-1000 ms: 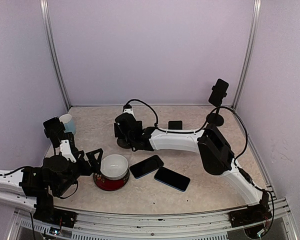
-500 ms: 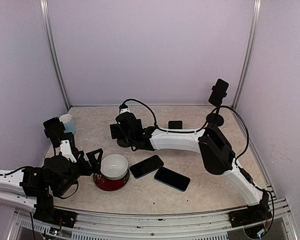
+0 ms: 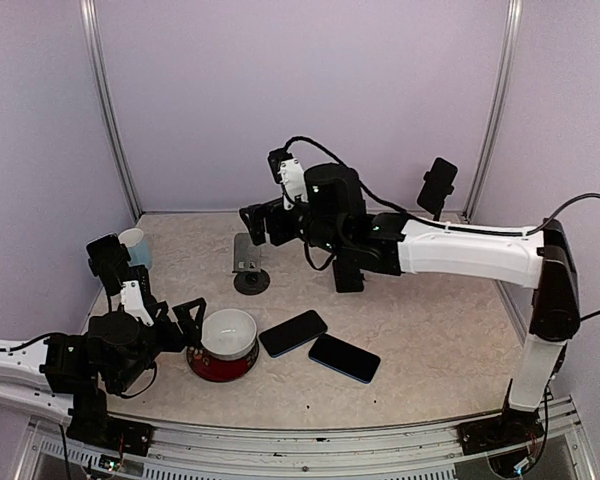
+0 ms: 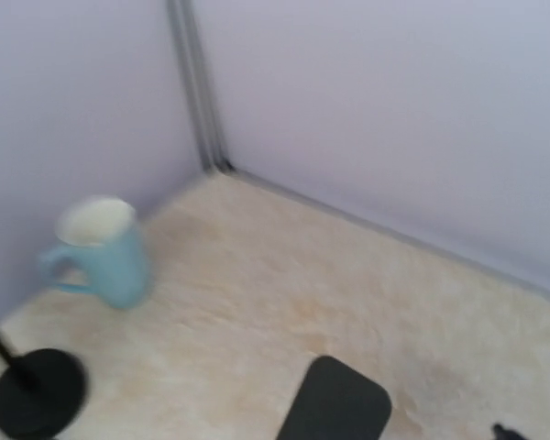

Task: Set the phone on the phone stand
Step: Place the phone stand at the center of the board, then pick up the phone at the center of the board.

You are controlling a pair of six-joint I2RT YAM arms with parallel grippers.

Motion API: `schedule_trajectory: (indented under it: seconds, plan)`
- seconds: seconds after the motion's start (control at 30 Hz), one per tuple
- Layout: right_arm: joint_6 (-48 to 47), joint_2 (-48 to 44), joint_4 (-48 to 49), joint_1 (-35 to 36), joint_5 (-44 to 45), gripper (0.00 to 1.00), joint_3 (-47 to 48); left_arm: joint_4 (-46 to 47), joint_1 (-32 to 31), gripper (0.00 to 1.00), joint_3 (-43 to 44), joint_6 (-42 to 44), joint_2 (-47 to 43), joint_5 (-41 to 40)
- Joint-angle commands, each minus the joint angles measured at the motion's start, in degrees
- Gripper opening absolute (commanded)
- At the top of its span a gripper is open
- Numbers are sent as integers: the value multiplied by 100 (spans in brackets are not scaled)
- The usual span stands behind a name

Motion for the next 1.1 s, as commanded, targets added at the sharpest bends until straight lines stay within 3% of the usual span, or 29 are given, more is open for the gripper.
schedule_trajectory:
  seconds: [0.0, 0.17, 0.37, 0.67, 0.87, 1.07]
  plan:
    - [-587, -851, 114, -28, -613, 100, -1055, 119, 30, 99, -58, 147, -32, 6]
    - [-664, -1528, -525, -42, -348, 100, -1900, 250, 39, 99, -126, 183, 1, 54]
    - [-578, -2092, -1007, -39, -832, 100, -2835, 401, 53, 99, -137, 284, 160, 83]
    - [-355, -2609, -1817, -42, -757, 100, -3475, 656, 212, 99, -123, 724, 440, 269]
    - [-227, -2652, -2194, -39, -687, 100, -3669, 555, 655, 99, 16, 1311, 221, 622]
    - [-167, -2022, -2573, -31, -686, 100, -3424, 564, 1287, 99, -61, 1697, -60, 1186]
